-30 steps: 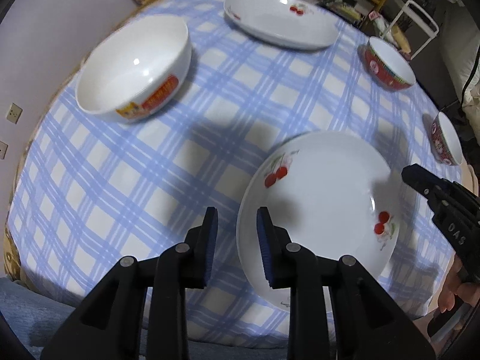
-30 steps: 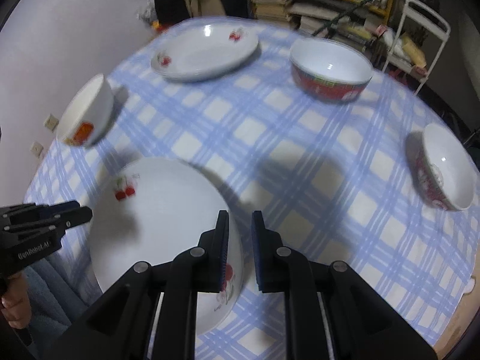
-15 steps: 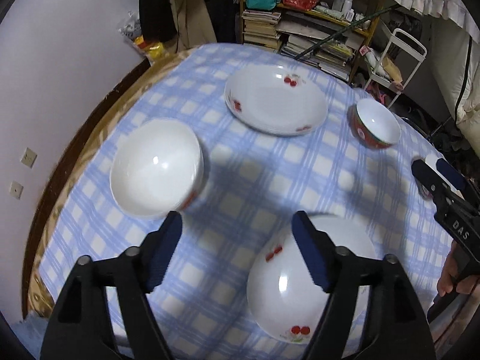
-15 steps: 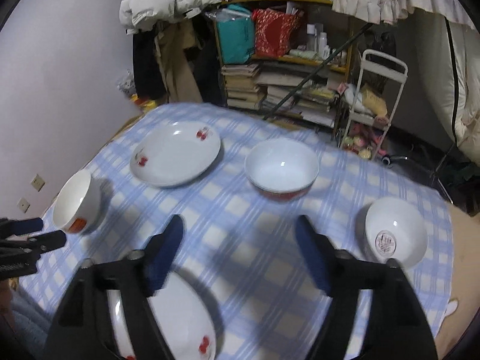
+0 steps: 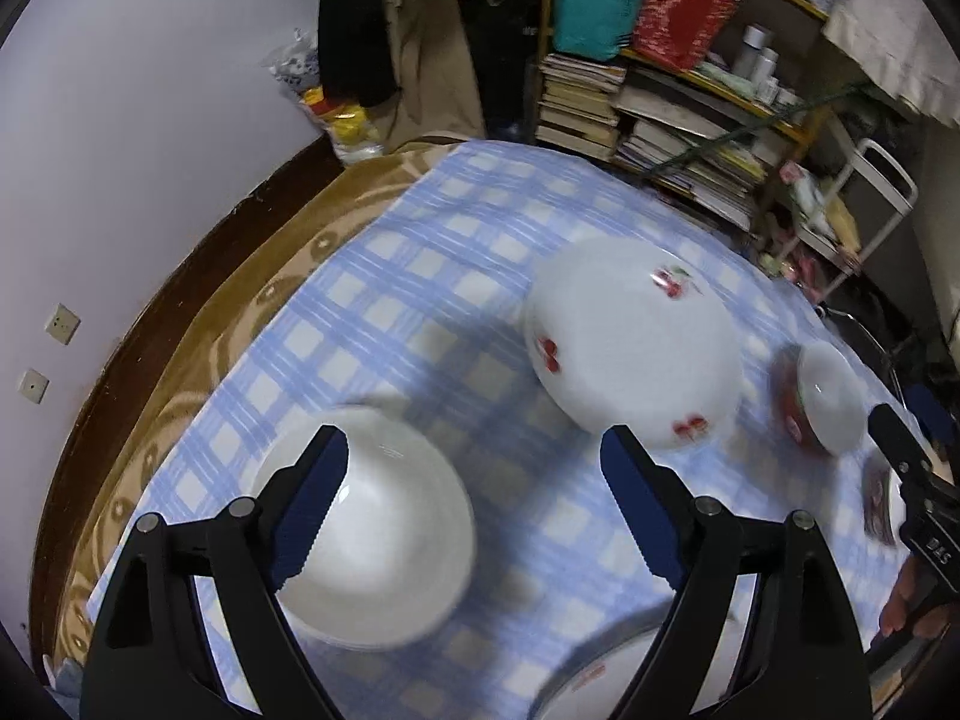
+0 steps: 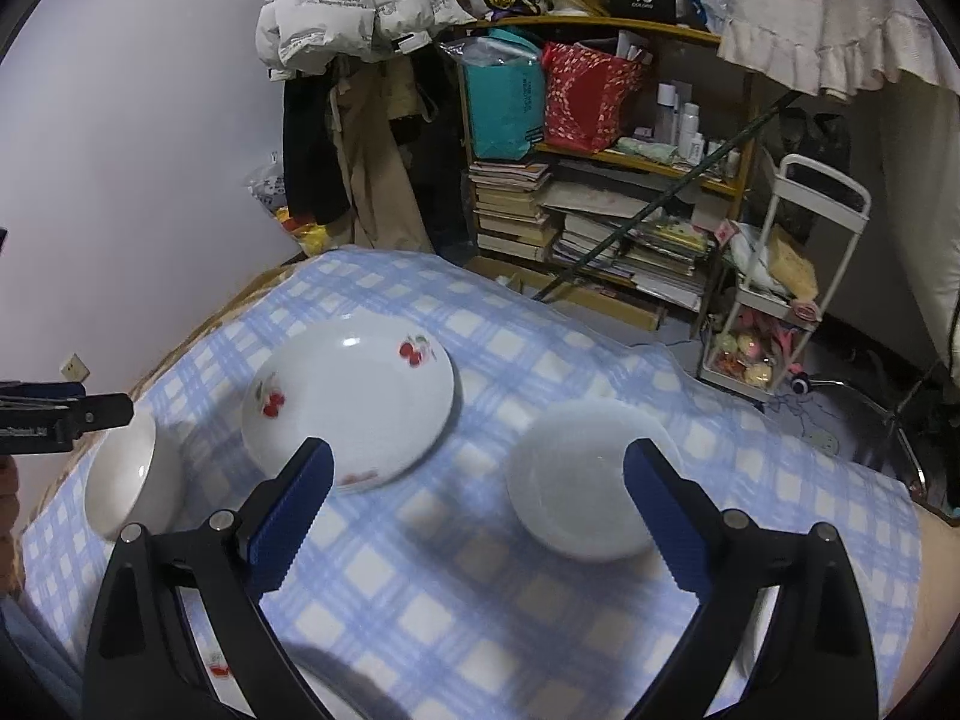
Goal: Organize plates and bowls
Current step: 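Move both grippers to another cherry plate and close on its rim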
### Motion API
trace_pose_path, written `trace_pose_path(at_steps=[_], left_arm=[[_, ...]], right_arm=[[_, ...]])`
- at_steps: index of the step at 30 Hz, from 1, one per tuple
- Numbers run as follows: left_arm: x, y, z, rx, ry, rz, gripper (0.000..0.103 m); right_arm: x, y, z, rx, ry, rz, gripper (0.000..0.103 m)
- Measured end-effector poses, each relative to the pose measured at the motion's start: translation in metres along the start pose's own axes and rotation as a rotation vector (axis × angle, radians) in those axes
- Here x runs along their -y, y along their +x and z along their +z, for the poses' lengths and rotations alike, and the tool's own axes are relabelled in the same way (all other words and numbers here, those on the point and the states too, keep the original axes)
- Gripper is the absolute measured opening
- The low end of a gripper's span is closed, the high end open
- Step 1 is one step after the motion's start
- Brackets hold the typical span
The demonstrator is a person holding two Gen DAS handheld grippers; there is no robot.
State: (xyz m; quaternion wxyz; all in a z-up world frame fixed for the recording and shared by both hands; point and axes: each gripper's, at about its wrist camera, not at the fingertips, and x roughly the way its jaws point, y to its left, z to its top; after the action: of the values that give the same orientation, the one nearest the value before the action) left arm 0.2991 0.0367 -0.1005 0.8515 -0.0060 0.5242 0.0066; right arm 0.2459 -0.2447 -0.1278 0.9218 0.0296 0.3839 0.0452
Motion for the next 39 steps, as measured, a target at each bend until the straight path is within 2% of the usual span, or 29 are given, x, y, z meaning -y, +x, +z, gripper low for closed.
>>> trace_pose_path(at_steps=[6,12,15,18,20,23,24,26,27,28,29,30,31,32,33,34,36,39], left_arm=[[-0.008,0.044,0.029,-0.108,-0.047,-0.081,0.085],[0.001,0.074,0.05,-0.128,-0.067,-0.089,0.085],[0.007,0.088,0.056,-0.141,-0.052,-0.08,0.085],[0.009,0.104,0.057,-0.183,-0.074,-0.084,0.084],[0.011,0.111,0.057,-0.201,-0.08,-0.103,0.084],[0.018,0.119,0.055,-0.193,-0.061,-0.082,0.079],[0.02,0.122,0.055,-0.199,-0.056,-0.082,0.073],[0.022,0.132,0.055,-0.23,-0.057,-0.087,0.073],[0.026,0.137,0.056,-0.245,-0.045,-0.096,0.073],[0.027,0.14,0.056,-0.243,-0.041,-0.09,0.069],[0.029,0.141,0.056,-0.238,-0.038,-0.08,0.067],[0.03,0.144,0.056,-0.242,-0.041,-0.071,0.06],[0.031,0.148,0.056,-0.252,-0.048,-0.078,0.048],[0.031,0.151,0.056,-0.262,-0.058,-0.089,0.042],[0.028,0.154,0.055,-0.269,-0.082,-0.11,0.032],[0.028,0.155,0.054,-0.261,-0.091,-0.107,0.024],[0.027,0.154,0.052,-0.24,-0.102,-0.111,0.018],[0.034,0.15,0.047,-0.213,-0.037,-0.091,0.018]], right_arm=[[0.009,0.042,0.027,-0.042,0.095,0.075,0.102],[0.015,0.086,0.047,-0.126,0.158,0.115,0.101],[0.013,0.108,0.051,-0.183,0.16,0.125,0.09],[0.008,0.131,0.05,-0.249,0.131,0.099,0.083],[0.006,0.143,0.05,-0.289,0.117,0.099,0.081],[0.004,0.159,0.044,-0.332,0.107,0.099,0.078],[0.005,0.164,0.043,-0.344,0.11,0.094,0.074],[0.007,0.172,0.04,-0.369,0.129,0.109,0.069],[0.007,0.175,0.039,-0.366,0.141,0.119,0.056],[0.007,0.176,0.039,-0.364,0.146,0.125,0.049],[0.006,0.179,0.038,-0.373,0.151,0.124,0.048],[0.004,0.183,0.037,-0.388,0.154,0.123,0.044],[0.003,0.187,0.035,-0.405,0.158,0.127,0.031],[0.001,0.19,0.034,-0.418,0.156,0.128,0.025],[-0.001,0.193,0.033,-0.427,0.149,0.126,0.019],[-0.002,0.196,0.031,-0.44,0.149,0.132,0.018],[-0.004,0.199,0.027,-0.457,0.157,0.157,0.018],[-0.004,0.196,0.025,-0.447,0.11,0.195,0.017]])
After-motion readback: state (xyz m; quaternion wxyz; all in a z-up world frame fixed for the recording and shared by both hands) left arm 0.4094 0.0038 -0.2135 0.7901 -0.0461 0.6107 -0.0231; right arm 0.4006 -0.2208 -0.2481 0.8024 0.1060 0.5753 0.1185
